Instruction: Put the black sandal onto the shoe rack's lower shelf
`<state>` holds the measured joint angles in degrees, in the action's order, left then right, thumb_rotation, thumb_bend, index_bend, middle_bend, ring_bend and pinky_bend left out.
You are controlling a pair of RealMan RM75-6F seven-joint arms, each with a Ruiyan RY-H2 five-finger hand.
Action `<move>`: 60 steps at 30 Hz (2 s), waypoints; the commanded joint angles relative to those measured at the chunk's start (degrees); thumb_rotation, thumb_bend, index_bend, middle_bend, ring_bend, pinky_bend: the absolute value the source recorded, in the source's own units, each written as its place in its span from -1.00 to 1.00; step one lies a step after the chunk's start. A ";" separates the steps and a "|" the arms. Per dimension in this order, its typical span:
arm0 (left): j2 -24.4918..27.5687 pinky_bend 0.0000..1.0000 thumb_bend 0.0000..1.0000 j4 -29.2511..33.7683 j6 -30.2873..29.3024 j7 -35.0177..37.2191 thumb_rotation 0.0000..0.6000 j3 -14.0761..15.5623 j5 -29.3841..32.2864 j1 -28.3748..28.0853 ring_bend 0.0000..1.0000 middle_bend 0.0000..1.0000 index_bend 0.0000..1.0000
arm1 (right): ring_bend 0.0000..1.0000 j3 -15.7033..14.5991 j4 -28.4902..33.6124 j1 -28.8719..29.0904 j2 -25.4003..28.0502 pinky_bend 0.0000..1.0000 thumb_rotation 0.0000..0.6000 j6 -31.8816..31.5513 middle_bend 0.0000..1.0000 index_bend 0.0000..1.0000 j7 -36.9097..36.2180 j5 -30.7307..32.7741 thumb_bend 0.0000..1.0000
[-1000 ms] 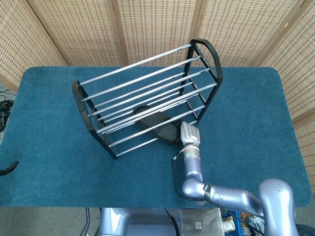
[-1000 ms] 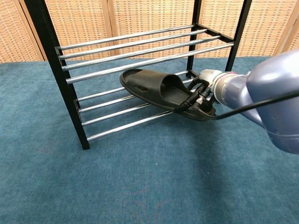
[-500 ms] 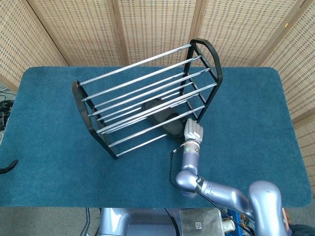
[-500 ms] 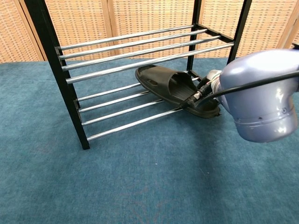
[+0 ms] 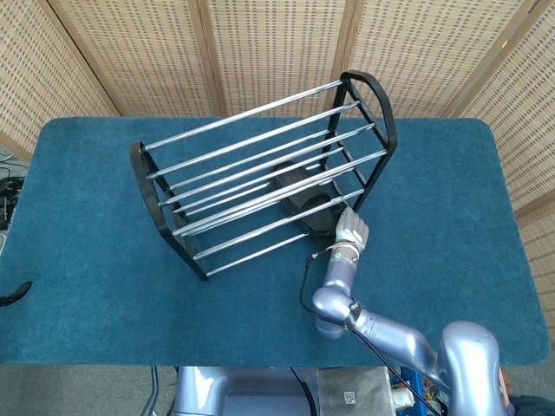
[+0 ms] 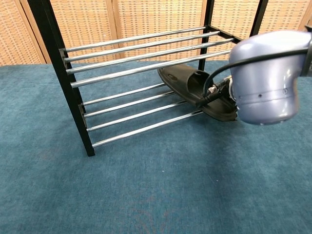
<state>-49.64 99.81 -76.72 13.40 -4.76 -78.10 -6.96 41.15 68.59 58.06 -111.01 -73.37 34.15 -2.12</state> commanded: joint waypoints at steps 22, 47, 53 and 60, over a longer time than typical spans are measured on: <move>0.18 -1.00 -0.51 -0.10 -0.69 0.86 1.00 0.24 -0.77 0.30 -1.00 -1.00 -1.00 | -0.97 2.99 7.27 -2.39 0.62 -1.00 1.00 -1.79 -0.98 -0.67 -3.11 -2.97 -1.00; -0.44 -1.00 -0.51 1.30 -3.59 -2.35 1.00 0.91 -2.57 1.41 -1.00 -1.00 -1.00 | -1.00 -23.12 27.76 -26.43 24.49 -1.00 1.00 19.69 -1.00 -0.67 -29.23 -51.34 -1.00; -1.30 -1.00 -0.51 2.63 -4.14 -6.28 1.00 1.27 -2.96 1.45 -1.00 -1.00 -1.00 | -1.00 -30.40 16.20 -29.54 30.97 -1.00 1.00 22.76 -1.00 -0.67 -50.77 -77.46 -1.00; -1.99 -1.00 -0.51 3.39 -4.78 -8.81 1.00 1.35 -2.75 1.66 -1.00 -1.00 -1.00 | -1.00 -38.27 4.62 -30.61 34.59 -1.00 1.00 15.28 -1.00 -0.96 -61.12 -93.23 -1.00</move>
<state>-51.53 103.10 -81.39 4.75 -3.43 -80.89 -5.35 8.46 79.90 29.48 -80.35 -55.38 -22.22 -88.04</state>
